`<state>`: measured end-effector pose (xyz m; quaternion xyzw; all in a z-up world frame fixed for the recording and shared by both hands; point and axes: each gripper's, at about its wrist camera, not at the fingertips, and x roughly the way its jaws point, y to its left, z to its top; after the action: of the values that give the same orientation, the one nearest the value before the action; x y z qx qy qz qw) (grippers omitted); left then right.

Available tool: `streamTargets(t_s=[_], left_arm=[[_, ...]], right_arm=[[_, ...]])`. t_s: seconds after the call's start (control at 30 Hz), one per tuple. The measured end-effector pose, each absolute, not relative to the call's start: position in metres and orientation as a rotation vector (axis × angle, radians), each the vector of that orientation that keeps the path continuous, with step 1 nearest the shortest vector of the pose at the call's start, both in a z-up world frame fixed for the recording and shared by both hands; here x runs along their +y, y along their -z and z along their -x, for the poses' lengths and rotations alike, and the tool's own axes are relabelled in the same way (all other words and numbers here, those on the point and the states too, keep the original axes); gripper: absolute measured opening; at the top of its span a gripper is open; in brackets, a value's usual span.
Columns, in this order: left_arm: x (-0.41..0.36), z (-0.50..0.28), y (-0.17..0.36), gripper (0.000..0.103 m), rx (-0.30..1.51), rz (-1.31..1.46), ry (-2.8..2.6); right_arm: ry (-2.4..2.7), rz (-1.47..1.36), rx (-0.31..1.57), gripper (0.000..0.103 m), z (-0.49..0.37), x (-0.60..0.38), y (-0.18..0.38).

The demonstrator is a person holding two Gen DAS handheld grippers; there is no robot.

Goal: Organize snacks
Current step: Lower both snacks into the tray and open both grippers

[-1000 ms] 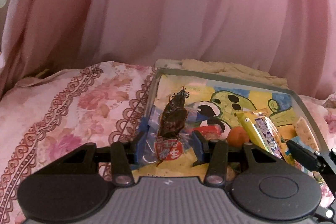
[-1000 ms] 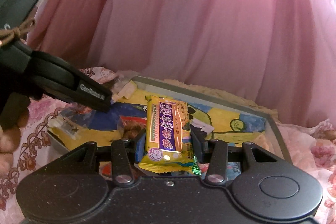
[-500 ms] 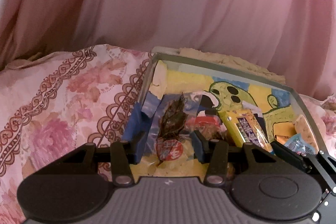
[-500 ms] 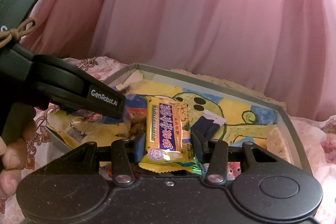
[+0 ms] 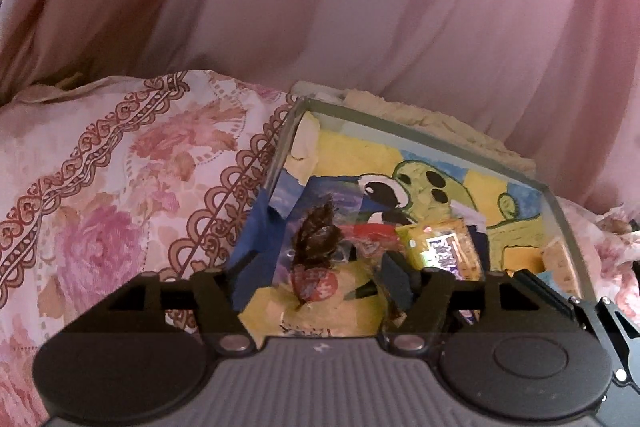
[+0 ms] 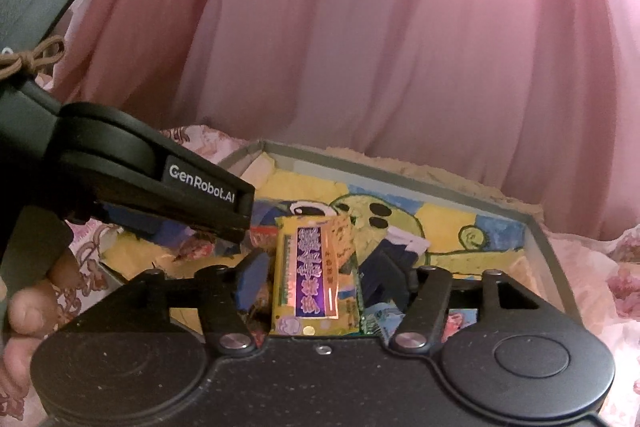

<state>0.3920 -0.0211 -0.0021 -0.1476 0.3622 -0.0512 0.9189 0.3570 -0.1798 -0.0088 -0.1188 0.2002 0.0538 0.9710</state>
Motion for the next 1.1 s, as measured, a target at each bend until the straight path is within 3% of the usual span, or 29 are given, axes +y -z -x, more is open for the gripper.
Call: streamTargets(t_s=[0.13, 0.2, 0.43, 0.8, 1.1], left_arm=[[-0.021, -0.384, -0.007, 0.086, 0.728, 0.309, 0.107], [-0.019, -0.380, -0.013, 0.087, 0.723, 0.312, 0.114], [-0.011, -0.356, -0.036, 0.097, 0.682, 0.307, 0.101], [-0.007, -0.298, -0.075, 0.102, 0.602, 0.270, 0.074], [-0.009, -0.242, -0.100, 0.102, 0.537, 0.268, 0.075]], right_arm=[[-0.098, 0.234, 0.384, 0.077, -0.348, -0.185, 0.000], [-0.091, 0.222, 0.370, 0.083, -0.340, -0.190, -0.005], [-0.068, 0.175, 0.337, 0.089, -0.306, -0.207, -0.025], [-0.024, 0.129, 0.226, 0.102, -0.242, -0.223, -0.073], [-0.003, 0.070, 0.177, 0.102, -0.184, -0.237, -0.100]])
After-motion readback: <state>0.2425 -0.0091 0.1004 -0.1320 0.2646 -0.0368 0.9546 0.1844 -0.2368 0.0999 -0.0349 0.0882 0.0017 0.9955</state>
